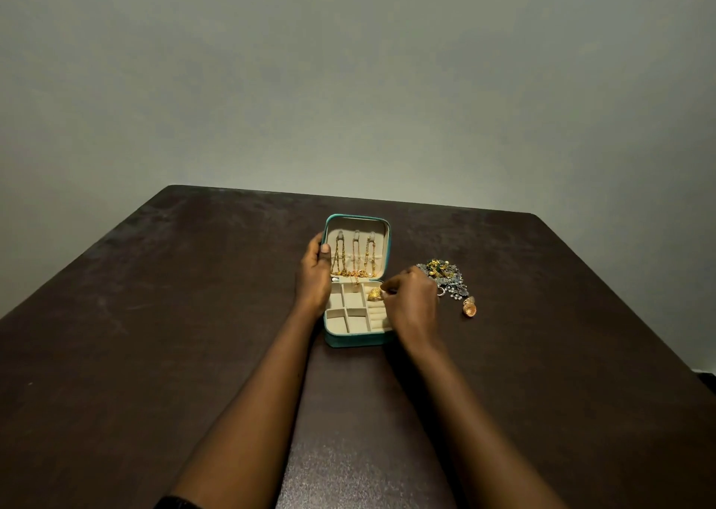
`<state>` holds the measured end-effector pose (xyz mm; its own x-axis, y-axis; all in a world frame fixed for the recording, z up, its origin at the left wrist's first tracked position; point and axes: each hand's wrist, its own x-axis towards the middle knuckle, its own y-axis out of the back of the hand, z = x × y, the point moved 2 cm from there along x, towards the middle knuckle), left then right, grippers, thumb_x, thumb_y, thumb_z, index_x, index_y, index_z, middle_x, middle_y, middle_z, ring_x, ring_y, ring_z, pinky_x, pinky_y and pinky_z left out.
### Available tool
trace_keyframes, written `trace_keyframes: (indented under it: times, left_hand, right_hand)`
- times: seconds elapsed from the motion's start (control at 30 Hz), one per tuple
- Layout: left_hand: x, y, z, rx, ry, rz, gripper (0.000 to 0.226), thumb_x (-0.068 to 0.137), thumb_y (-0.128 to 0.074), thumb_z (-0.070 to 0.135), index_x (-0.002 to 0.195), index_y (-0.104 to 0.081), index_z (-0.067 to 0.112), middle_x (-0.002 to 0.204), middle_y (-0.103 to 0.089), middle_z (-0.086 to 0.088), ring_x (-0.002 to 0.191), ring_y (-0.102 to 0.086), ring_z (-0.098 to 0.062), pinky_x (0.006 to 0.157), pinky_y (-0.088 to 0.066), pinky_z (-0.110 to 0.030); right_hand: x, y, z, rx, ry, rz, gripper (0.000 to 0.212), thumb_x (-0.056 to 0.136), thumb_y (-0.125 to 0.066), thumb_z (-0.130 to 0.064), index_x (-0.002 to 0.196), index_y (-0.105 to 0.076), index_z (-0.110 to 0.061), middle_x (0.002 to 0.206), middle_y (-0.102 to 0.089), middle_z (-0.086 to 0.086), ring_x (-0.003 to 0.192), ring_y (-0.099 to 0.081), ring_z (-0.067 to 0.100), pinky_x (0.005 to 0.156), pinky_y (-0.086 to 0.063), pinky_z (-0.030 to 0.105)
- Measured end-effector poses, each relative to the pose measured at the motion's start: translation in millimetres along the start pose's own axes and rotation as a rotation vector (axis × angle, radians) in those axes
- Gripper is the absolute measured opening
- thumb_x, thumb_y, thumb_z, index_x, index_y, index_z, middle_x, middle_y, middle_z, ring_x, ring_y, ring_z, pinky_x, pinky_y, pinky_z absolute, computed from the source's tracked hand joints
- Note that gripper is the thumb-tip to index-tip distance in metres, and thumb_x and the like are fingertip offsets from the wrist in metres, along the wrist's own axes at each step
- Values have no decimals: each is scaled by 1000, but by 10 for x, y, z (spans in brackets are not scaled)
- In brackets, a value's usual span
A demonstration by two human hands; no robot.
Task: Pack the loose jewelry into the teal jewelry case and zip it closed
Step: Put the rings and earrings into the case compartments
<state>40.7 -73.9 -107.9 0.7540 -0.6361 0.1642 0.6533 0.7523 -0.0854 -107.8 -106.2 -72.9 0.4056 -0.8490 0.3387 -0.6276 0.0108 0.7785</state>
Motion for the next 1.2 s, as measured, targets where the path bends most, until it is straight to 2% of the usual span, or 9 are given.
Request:
trace_keyframes:
  times: [0.13,0.33,0.43,0.6,0.7,0.87,0.97,1.07,1.2]
  left_hand:
    - [4,-4,-5,-7,8,-1,34,102,-30,19,132,-47,15,110,-62,-5,103,-61,-22,87,-53,-42]
    - [0,-4,2,3,-6,11,33,102,-30,17,129,-49,14,108,-62,-5,99,-60,-20,87,-52,-42]
    - [-3,-6,3,-10,0,5,34,102,-30,17,131,-47,13,110,-61,-6,99,-60,-19,81,-53,-36]
    - [-5,-7,11,-14,0,1,35,102,-30,18,133,-46,13,109,-60,-3,94,-60,-16,73,-52,-26]
    - [-10,-2,15,-18,8,-6,35,103,-30,18,134,-45,13,110,-60,-4,96,-60,-17,71,-52,-24]
    - [-21,1,27,-24,26,-4,35,103,-29,18,133,-46,13,112,-61,-6,101,-59,-19,83,-53,-37]
    - [-20,5,23,-18,33,-6,35,103,-30,19,132,-47,12,112,-61,-7,101,-59,-19,86,-51,-39]
    - [-15,2,37,-30,31,-8,35,102,-30,18,132,-47,10,115,-61,-10,104,-59,-21,89,-50,-41]
    - [-29,-9,50,-49,15,3,35,103,-29,15,132,-47,8,112,-60,-9,101,-58,-21,84,-50,-31]
  right_hand:
    - [-7,-49,-35,117,-19,-22,19,85,-64,-10,102,-72,-11,103,-70,8,89,-66,21,81,-55,33]
    - [-21,-60,-43,133,-68,-18,15,83,-67,-12,95,-74,-9,100,-71,9,84,-66,22,76,-55,29]
    - [-25,-34,-23,134,-96,-30,17,83,-67,-12,97,-74,-8,103,-71,8,89,-65,20,75,-48,23]
    - [-30,-57,-3,150,-132,-38,17,83,-68,-15,98,-74,-9,106,-69,7,93,-64,19,80,-51,28]
    - [-27,1,21,201,-148,-36,18,84,-66,-14,100,-74,-9,104,-71,7,94,-64,18,77,-47,22]
    - [112,282,270,235,-287,30,18,85,-63,-9,99,-73,-8,103,-72,10,98,-64,21,79,-44,24]
    - [242,402,507,178,-325,35,18,84,-65,-7,100,-73,-9,102,-71,12,95,-64,22,76,-43,25]
    - [352,419,693,28,-235,-40,20,82,-68,-7,100,-73,-9,108,-69,14,104,-62,28,86,-45,29]
    - [398,367,754,-165,-117,-126,20,81,-69,-12,100,-74,-16,108,-68,11,110,-53,36,90,-45,33]
